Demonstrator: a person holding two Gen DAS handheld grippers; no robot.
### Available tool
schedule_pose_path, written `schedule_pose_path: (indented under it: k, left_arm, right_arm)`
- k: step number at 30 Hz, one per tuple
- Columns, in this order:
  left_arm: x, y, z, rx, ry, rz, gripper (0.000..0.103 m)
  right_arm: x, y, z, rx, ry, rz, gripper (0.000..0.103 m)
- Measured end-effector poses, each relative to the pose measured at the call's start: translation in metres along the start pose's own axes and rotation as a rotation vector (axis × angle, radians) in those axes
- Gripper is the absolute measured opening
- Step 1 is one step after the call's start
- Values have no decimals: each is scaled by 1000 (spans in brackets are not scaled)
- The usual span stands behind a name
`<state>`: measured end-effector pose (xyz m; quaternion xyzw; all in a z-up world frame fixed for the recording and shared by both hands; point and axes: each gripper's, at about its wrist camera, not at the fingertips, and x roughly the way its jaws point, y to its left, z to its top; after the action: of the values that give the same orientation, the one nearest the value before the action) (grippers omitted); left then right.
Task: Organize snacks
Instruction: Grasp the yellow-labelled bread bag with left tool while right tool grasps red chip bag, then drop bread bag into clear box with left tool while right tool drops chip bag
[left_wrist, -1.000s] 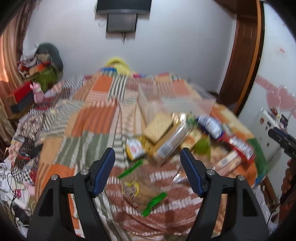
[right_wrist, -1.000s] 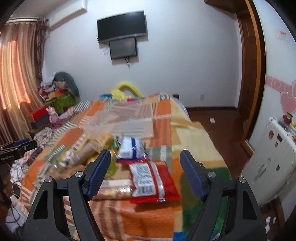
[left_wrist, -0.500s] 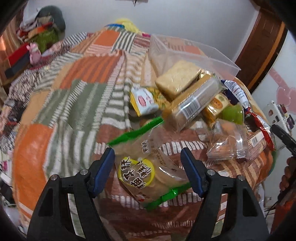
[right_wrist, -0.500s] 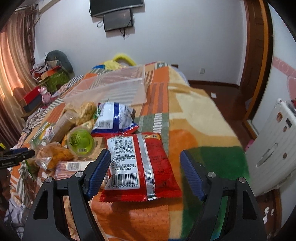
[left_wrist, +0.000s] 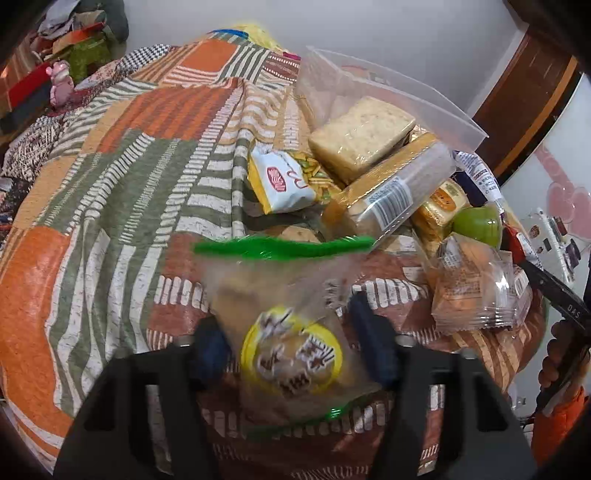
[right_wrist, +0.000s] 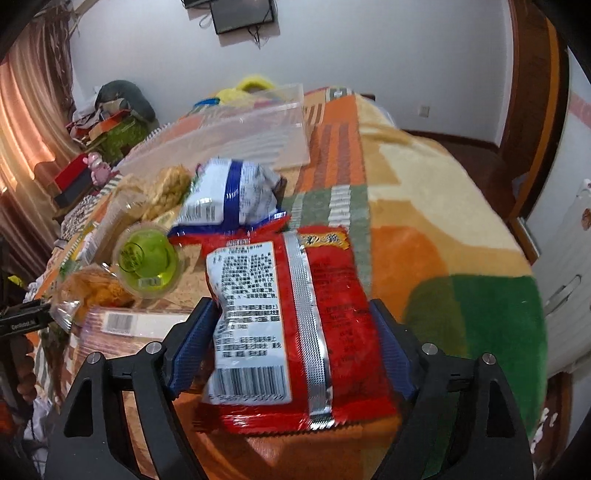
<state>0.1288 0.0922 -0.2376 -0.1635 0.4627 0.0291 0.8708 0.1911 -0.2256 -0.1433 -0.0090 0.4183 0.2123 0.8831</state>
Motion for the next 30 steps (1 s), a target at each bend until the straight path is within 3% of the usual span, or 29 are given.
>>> schedule_pose_path:
  k: [5,11,20,30]
  left_arm:
    - [-6,-6,2,37,-9,35,44]
    - [-33,-13,7,56,-69,37,43]
    - [-83,-39,49,104,-235,11,43]
    - [-88,-69,106,146,-334,-7,43]
  right_arm:
    - [-10,-2,0,12,-20,-16,65]
    - [-28,-4,7,10,-68,-18,65]
    - [-61,8,41,-17,-224,2,65]
    - [-51,32,81,-51,-336,17,65]
